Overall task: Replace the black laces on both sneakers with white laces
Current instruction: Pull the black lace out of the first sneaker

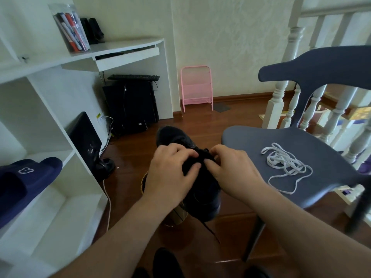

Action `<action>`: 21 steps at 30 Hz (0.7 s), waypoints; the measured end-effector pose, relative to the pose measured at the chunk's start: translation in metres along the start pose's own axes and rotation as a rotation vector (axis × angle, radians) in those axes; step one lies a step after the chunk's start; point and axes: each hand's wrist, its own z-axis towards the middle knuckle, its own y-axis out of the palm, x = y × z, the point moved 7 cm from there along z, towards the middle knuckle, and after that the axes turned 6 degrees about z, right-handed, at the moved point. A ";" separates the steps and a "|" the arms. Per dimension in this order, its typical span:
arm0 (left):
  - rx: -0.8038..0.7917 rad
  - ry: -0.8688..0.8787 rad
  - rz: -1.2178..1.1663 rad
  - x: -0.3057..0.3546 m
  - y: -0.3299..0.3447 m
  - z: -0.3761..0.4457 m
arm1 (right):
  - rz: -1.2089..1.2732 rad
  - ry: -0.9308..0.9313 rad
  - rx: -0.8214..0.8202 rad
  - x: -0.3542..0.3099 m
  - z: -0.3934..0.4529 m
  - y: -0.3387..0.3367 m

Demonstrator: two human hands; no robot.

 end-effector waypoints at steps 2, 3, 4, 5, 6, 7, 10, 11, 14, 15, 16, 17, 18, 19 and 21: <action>0.006 -0.055 -0.001 -0.002 0.003 0.002 | -0.035 -0.011 -0.005 -0.003 -0.002 0.003; 0.016 -0.044 0.013 -0.002 0.003 0.003 | -0.043 -0.010 -0.011 -0.003 -0.004 0.004; 0.020 -0.014 0.025 -0.002 0.003 0.005 | -0.040 -0.009 -0.018 -0.004 -0.005 0.005; 0.020 0.006 0.026 -0.002 0.003 0.005 | -0.034 -0.011 -0.022 -0.004 -0.006 0.006; 0.018 0.012 0.027 -0.002 0.003 0.006 | -0.035 -0.015 -0.023 -0.005 -0.006 0.006; 0.014 0.015 0.033 -0.002 0.002 0.005 | -0.048 -0.020 -0.020 -0.005 -0.006 0.006; 0.010 0.011 0.092 -0.005 0.002 0.004 | -0.090 -0.022 -0.023 -0.008 -0.007 0.006; 0.014 0.006 0.081 -0.006 0.002 0.004 | -0.090 -0.024 -0.024 -0.009 -0.007 0.006; 0.020 -0.017 -0.080 -0.004 0.002 0.002 | -0.107 -0.052 -0.023 -0.013 -0.008 0.007; 0.008 -0.031 -0.169 -0.005 0.003 0.001 | -0.119 -0.067 -0.025 -0.015 -0.008 0.007; -0.024 -0.065 -0.260 -0.007 0.004 0.000 | -0.129 -0.077 -0.029 -0.015 -0.007 0.008; -0.081 -0.122 -0.372 -0.011 0.006 -0.001 | -0.134 -0.084 -0.030 -0.014 -0.006 0.008; -0.146 -0.199 -0.543 -0.014 0.010 -0.002 | -0.133 -0.079 -0.024 -0.012 -0.005 0.008; -0.187 -0.293 -0.784 -0.017 0.013 -0.003 | -0.122 -0.067 -0.008 -0.009 -0.002 0.005; -0.185 -0.481 -1.199 -0.020 0.013 -0.004 | -0.084 -0.030 0.033 0.000 0.002 -0.003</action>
